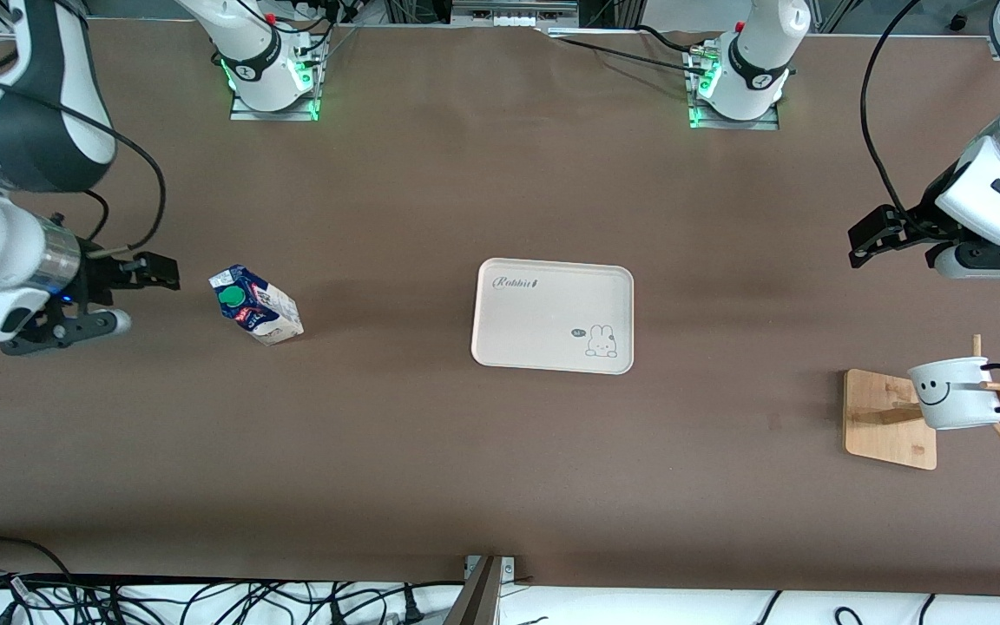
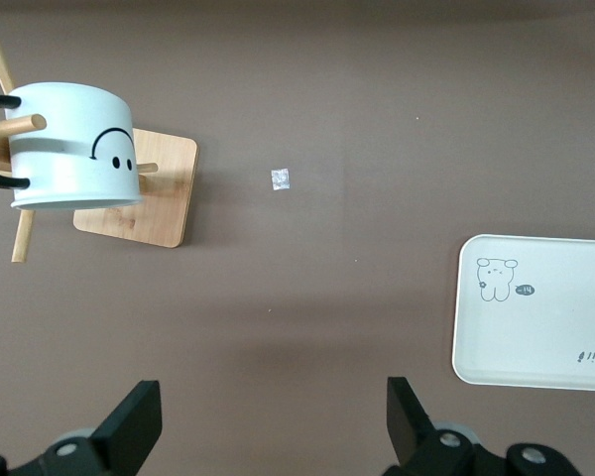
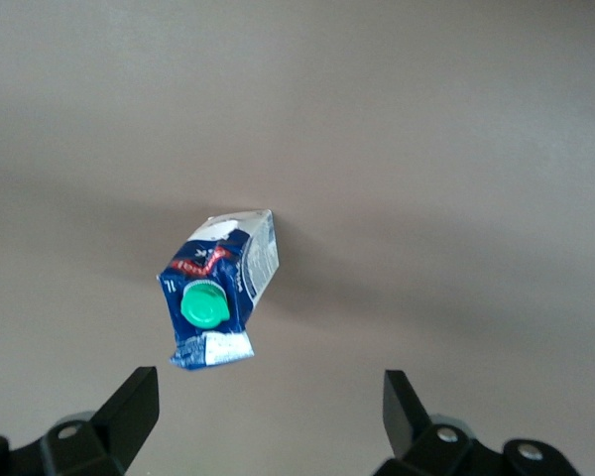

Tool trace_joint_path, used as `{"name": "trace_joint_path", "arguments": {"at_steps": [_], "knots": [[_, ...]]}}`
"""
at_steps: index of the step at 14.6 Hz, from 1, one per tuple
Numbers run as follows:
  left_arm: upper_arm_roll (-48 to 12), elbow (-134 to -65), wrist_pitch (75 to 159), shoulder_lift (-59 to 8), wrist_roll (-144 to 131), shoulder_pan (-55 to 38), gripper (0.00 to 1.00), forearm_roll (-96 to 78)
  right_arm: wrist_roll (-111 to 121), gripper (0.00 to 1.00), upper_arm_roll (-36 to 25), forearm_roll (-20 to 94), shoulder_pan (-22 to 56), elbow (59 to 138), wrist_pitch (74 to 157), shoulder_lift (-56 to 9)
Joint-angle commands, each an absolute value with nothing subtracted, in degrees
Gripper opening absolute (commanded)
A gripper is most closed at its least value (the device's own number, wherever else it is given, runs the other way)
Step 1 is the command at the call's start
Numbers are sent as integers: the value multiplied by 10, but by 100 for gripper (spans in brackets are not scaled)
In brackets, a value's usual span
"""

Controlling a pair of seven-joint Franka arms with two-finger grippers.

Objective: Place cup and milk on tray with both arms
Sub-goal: 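Close the right gripper around the milk carton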

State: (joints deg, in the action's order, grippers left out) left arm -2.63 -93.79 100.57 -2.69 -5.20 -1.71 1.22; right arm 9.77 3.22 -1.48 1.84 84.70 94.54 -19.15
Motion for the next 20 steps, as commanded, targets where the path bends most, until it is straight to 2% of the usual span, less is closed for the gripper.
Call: {"name": "trace_joint_path", "arguments": {"at_steps": [1, 8, 20], "knots": [[-28, -919, 994, -35, -54, -17, 100, 17, 103, 100, 32, -1, 33, 840, 952, -220], [-28, -919, 995, -35, -54, -17, 100, 17, 121, 100, 34, 2, 55, 840, 985, -257], [-28, -919, 994, -35, -54, -17, 100, 17, 120, 100, 33, 11, 50, 843, 979, -274]]}}
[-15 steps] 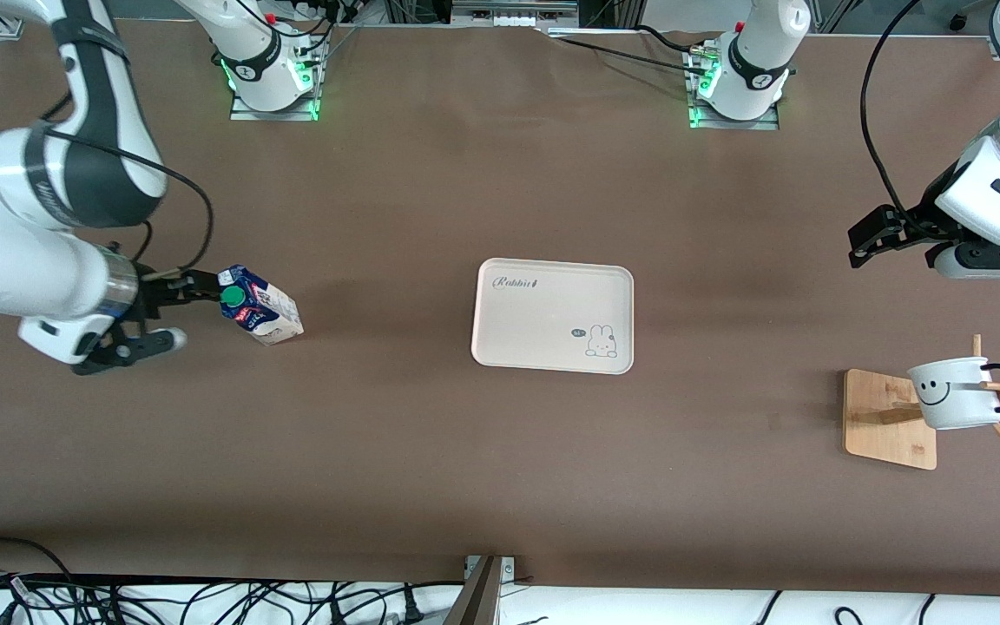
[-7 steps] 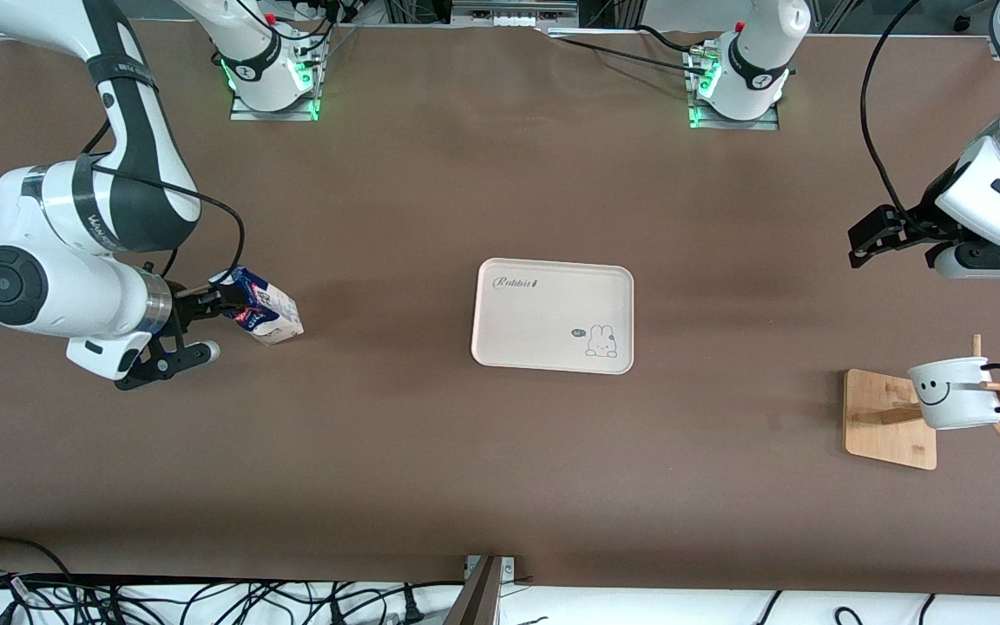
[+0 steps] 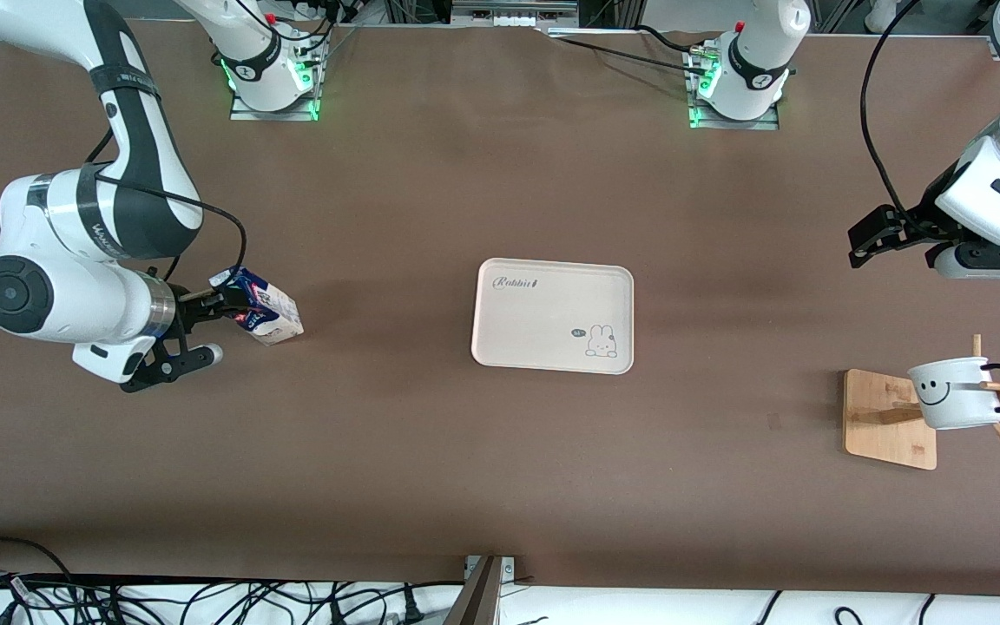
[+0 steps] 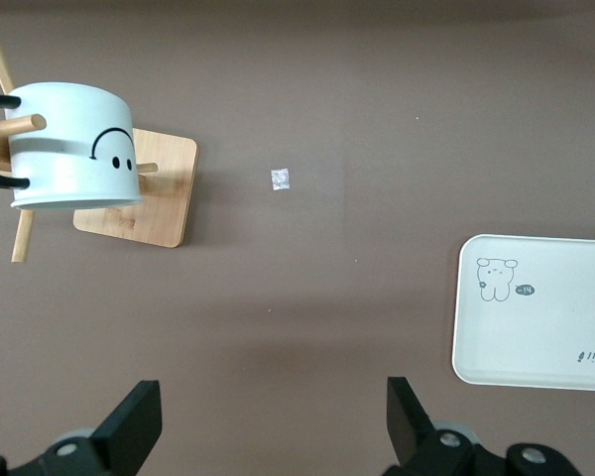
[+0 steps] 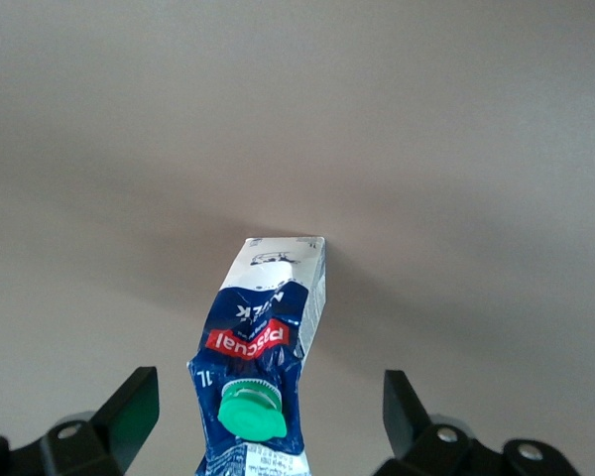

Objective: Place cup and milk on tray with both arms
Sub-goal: 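Close the right gripper around the milk carton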

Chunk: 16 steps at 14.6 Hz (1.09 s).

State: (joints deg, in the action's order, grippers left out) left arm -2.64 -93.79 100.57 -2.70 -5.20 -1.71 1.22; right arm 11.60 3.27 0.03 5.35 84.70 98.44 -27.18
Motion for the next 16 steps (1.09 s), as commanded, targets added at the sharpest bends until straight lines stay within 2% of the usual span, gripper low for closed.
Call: {"name": "trace_joint_path", "arguments": {"at_steps": [1, 16], "knots": [[-28, -919, 994, -35, -54, -17, 100, 17, 120, 100, 33, 11, 50, 843, 979, -276], [-28, -919, 995, -35, -54, -15, 100, 17, 120, 100, 33, 11, 58, 865, 977, -277]]}}
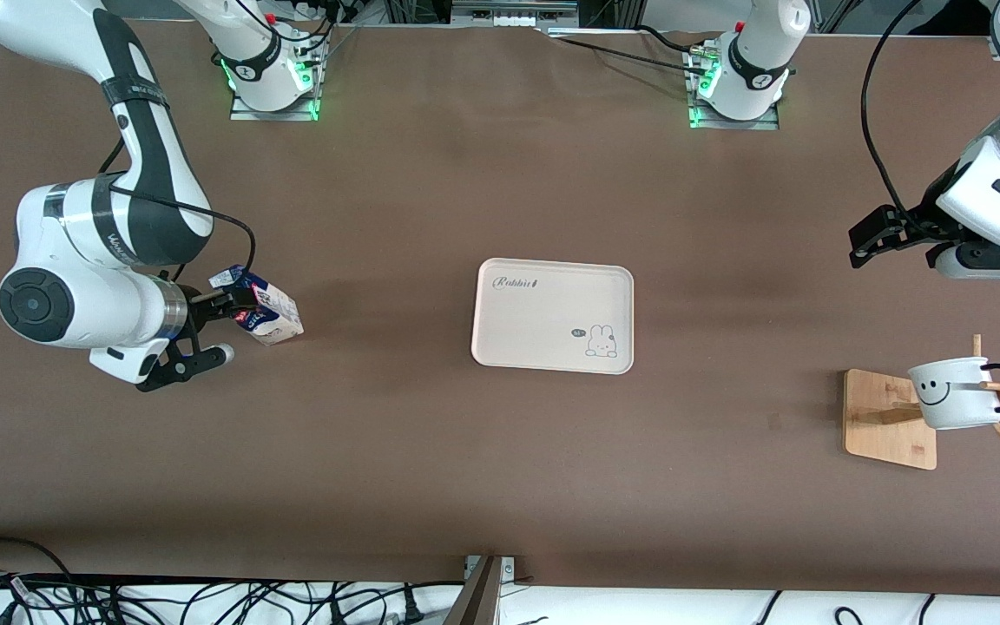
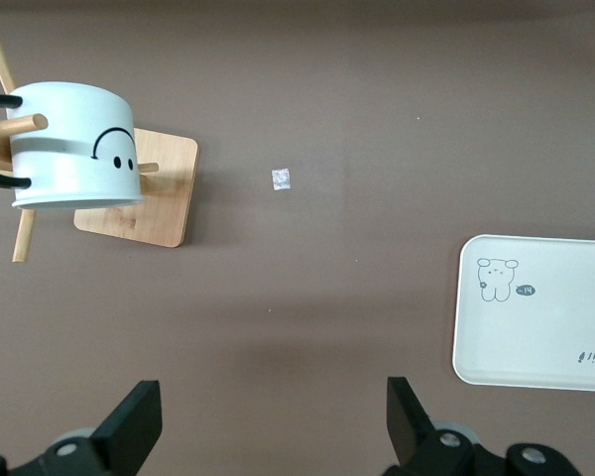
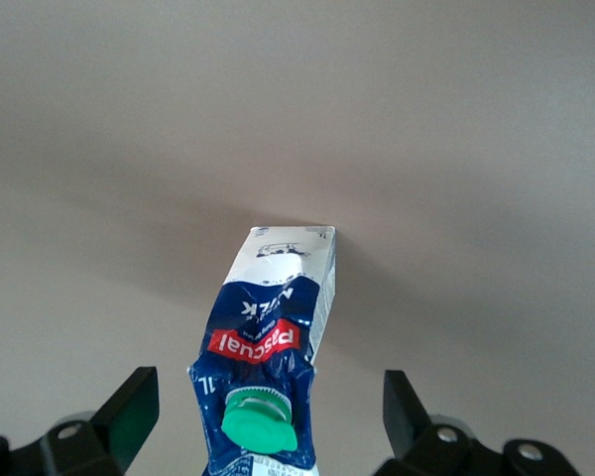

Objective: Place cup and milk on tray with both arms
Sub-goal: 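Close the right gripper around the milk carton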

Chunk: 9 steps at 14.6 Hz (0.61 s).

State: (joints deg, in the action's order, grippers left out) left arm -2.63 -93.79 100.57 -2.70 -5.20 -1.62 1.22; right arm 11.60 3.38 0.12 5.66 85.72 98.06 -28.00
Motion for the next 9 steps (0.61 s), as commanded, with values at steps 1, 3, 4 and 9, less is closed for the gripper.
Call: {"name": "trace_joint_path", "arguments": {"at_steps": [1, 3, 4, 9], "knots": [[-28, -919, 994, -35, -54, -16, 100, 17, 120, 100, 33, 11, 60, 867, 977, -277], [-28, -918, 996, -35, -53, -18, 100, 17, 120, 100, 33, 11, 62, 874, 978, -277], [-28, -918, 997, -35, -53, -18, 100, 17, 121, 100, 34, 10, 65, 879, 980, -275], [-28, -918, 997, -35, -53, -18, 100, 17, 121, 100, 33, 10, 65, 915, 991, -251]]}}
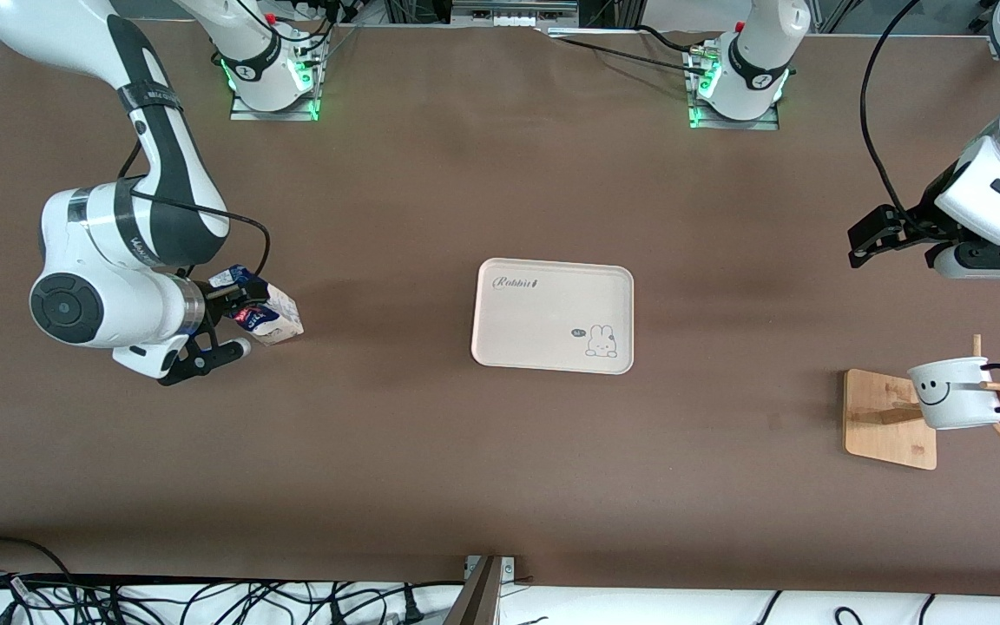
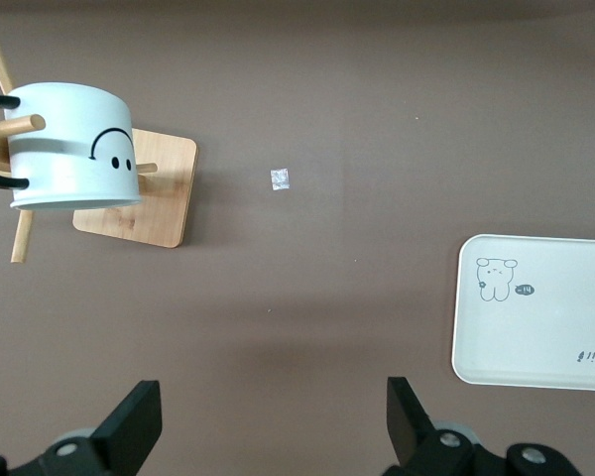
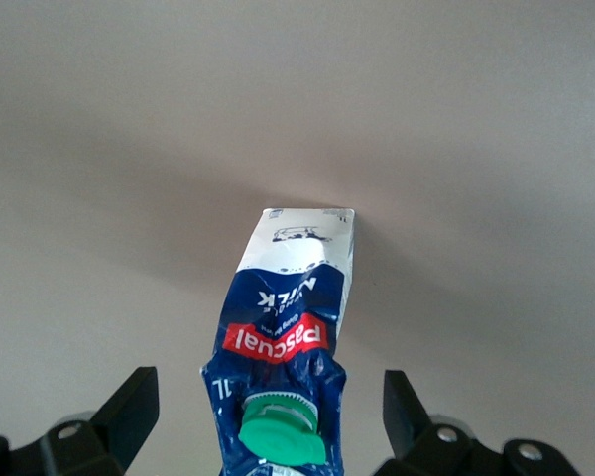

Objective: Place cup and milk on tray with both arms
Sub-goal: 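Lift the milk carton with the right gripper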

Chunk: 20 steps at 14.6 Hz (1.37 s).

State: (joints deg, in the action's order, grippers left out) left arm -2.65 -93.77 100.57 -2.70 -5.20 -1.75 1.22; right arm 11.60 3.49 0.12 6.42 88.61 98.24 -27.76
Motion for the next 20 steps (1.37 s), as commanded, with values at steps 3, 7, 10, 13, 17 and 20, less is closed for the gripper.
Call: {"name": "trace_joint_path", "arguments": {"at_steps": [3, 7, 10, 13, 17, 20], "knots": [[-29, -918, 997, -35, -53, -19, 100, 17, 121, 100, 33, 8, 65, 925, 995, -246], [-29, -918, 998, -35, -53, -21, 100, 17, 122, 100, 33, 7, 64, 968, 1029, -223], [-28, -918, 997, -35, -53, -21, 100, 18, 122, 100, 33, 7, 64, 976, 1033, -221], [-28, -918, 998, -36, -51, -14, 100, 17, 129, 100, 27, 8, 62, 997, 1042, -213], [-28, -916, 998, -40, -51, -14, 100, 17, 138, 100, 19, 8, 62, 1019, 1066, -208], [-28, -916, 998, -40, -51, -17, 100, 17, 142, 100, 19, 8, 62, 1032, 1078, -205]]}}
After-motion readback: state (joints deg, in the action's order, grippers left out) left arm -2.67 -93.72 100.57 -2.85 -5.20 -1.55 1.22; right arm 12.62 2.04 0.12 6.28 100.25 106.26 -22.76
